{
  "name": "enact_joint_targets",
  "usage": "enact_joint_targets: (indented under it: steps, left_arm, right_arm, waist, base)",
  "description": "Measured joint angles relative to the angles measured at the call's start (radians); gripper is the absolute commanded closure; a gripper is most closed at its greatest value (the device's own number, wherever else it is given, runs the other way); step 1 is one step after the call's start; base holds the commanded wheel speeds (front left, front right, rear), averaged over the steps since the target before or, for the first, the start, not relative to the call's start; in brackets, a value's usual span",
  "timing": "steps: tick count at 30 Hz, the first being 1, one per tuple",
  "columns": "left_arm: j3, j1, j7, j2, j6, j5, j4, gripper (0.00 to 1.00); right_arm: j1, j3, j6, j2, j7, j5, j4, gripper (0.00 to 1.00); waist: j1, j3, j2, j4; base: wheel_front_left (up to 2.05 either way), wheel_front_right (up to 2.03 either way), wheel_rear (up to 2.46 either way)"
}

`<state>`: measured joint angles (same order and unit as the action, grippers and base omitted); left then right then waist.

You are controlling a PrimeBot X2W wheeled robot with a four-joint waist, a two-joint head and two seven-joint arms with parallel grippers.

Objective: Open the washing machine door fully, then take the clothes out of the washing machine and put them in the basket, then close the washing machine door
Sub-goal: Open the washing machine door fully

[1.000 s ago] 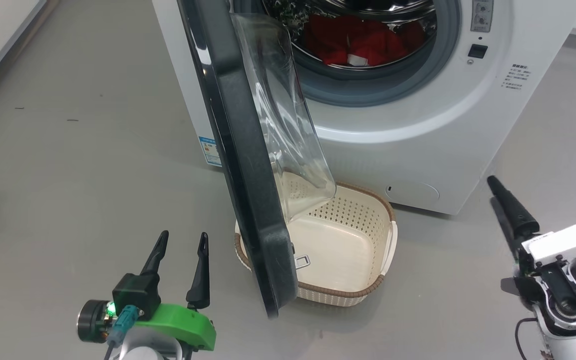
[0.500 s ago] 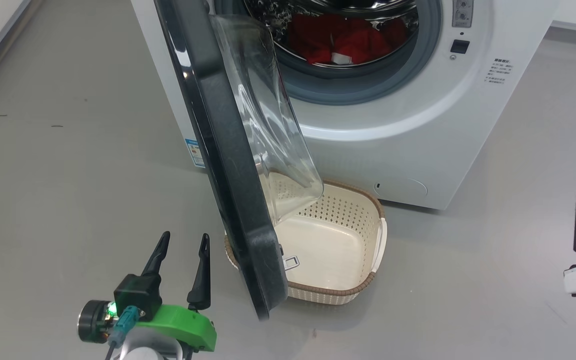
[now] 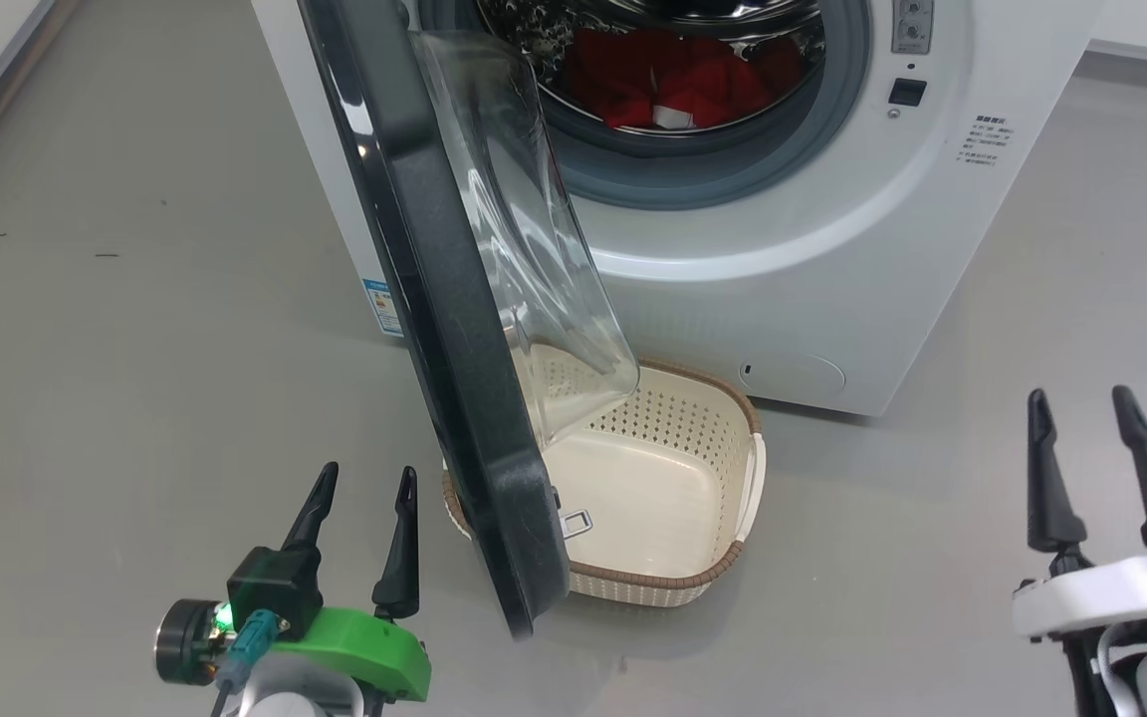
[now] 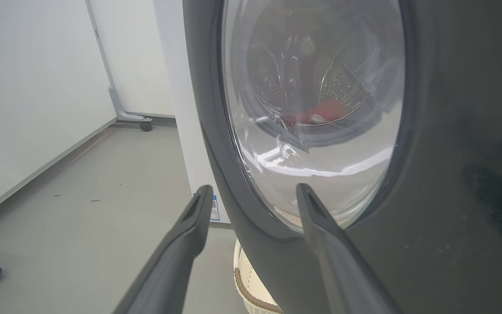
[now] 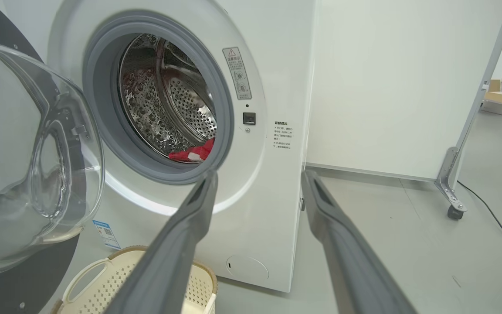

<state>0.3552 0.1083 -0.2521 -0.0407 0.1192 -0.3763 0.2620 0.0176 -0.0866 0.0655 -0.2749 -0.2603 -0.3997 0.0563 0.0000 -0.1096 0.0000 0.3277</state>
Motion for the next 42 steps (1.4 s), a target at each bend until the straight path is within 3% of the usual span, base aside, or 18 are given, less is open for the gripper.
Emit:
enact_joint_targets:
  steps: [13,26,35,36,37,38,42]
  left_arm:
    - [0.000,0.000,0.000,0.000,0.000,0.000,0.010,0.00]
    - [0.000,0.000,0.000,0.000,0.000,0.000,0.016,0.00]
    - [0.002,0.000,0.000,0.000,0.000,0.000,0.022,0.00]
    - [0.002,0.000,0.000,0.000,0.000,0.000,0.022,0.28]
    - [0.002,0.000,0.000,0.000,0.000,0.000,0.022,0.69]
    - [0.002,0.000,0.000,0.000,0.000,0.000,0.023,1.00]
    - [0.004,0.000,0.000,0.000,0.000,0.000,0.024,1.00]
  right_arm:
    - [0.091,0.002,0.000,0.116,0.000,0.081,-0.013,0.00]
    - [0.116,0.034,-0.003,0.170,0.000,0.129,-0.016,0.00]
    - [0.119,0.056,-0.023,0.185,0.000,0.148,-0.018,0.00]
    - [0.119,0.057,-0.024,0.188,0.000,0.149,-0.018,0.00]
    - [0.119,0.059,-0.030,0.191,0.000,0.151,-0.018,0.00]
    - [0.119,0.060,-0.033,0.193,0.000,0.155,-0.018,0.00]
    - [0.120,0.067,-0.038,0.198,0.000,0.158,-0.018,0.00]
  waist:
    - [0.0000,0.003,0.0000,-0.001]
    - [0.0000,0.010,0.0000,-0.001]
    - [0.0000,0.018,0.0000,0.000]
    - [0.0000,0.018,0.0000,0.000]
    - [0.0000,0.019,0.0000,0.000]
    - [0.0000,0.020,0.0000,0.000]
    - [0.0000,0.021,0.0000,0.000]
  base:
    - [0.00,0.00,0.00]
    - [0.00,0.00,0.00]
    - [0.00,0.00,0.00]
    - [0.00,0.00,0.00]
    - [0.00,0.00,0.00]
    - [0.00,0.00,0.00]
    - [0.00,0.00,0.00]
